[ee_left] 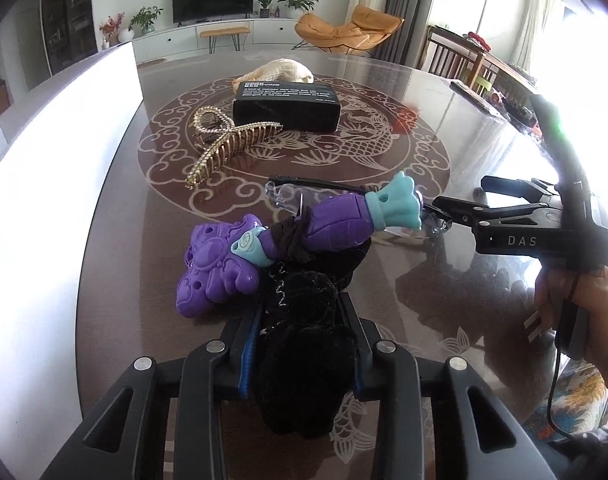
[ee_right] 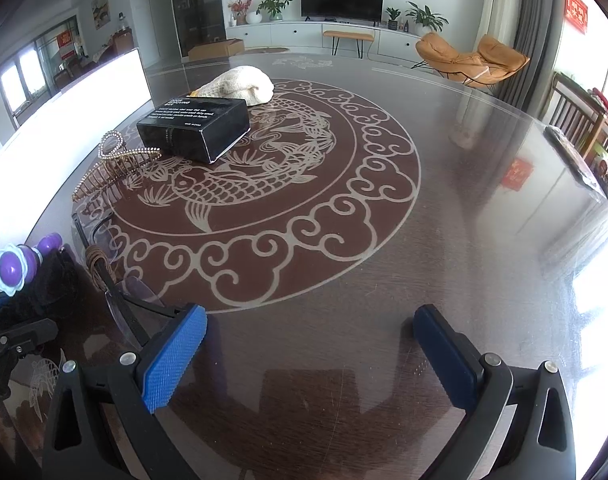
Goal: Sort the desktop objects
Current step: 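Grasp the purple butterfly toy with the right gripper while left holds the pouch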
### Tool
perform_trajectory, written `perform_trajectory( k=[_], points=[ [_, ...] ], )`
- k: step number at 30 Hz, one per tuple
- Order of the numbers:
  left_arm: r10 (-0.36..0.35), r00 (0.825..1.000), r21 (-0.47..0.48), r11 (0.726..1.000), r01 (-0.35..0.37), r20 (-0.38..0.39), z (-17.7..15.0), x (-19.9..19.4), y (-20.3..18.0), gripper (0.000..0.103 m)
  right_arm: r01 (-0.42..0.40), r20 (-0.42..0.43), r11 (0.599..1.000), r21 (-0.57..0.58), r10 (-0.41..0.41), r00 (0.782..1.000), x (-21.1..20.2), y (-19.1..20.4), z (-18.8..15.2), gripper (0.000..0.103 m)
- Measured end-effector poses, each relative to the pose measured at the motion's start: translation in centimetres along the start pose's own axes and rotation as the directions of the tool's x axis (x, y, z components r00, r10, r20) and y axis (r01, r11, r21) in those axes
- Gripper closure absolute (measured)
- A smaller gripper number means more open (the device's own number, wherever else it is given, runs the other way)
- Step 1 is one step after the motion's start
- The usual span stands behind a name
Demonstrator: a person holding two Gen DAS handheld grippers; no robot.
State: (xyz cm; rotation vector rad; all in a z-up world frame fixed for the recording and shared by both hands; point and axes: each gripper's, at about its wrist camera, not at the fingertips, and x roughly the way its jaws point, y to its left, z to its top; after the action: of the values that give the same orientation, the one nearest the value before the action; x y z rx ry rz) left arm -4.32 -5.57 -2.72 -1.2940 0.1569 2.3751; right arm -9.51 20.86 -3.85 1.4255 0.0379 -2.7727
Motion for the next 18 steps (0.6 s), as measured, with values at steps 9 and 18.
perform_trajectory(
  k=[9,18],
  points=[
    [-0.043,0.999,0.001,0.999,0.043,-0.018,-3.3,-2.4,1.4,0.068,-0.312,-0.046,0.935,-0.170,0.309,0.950,-2.4,1.4,0.2,0.000],
    [-0.048,0.998,0.016,0.999,0.049,-0.034,-5.8,-3.9,0.6,0.068,-0.529,-0.169,0.795,-0.297,0.501,0.849,-6.6,9.3,3.0,0.000]
  ],
)
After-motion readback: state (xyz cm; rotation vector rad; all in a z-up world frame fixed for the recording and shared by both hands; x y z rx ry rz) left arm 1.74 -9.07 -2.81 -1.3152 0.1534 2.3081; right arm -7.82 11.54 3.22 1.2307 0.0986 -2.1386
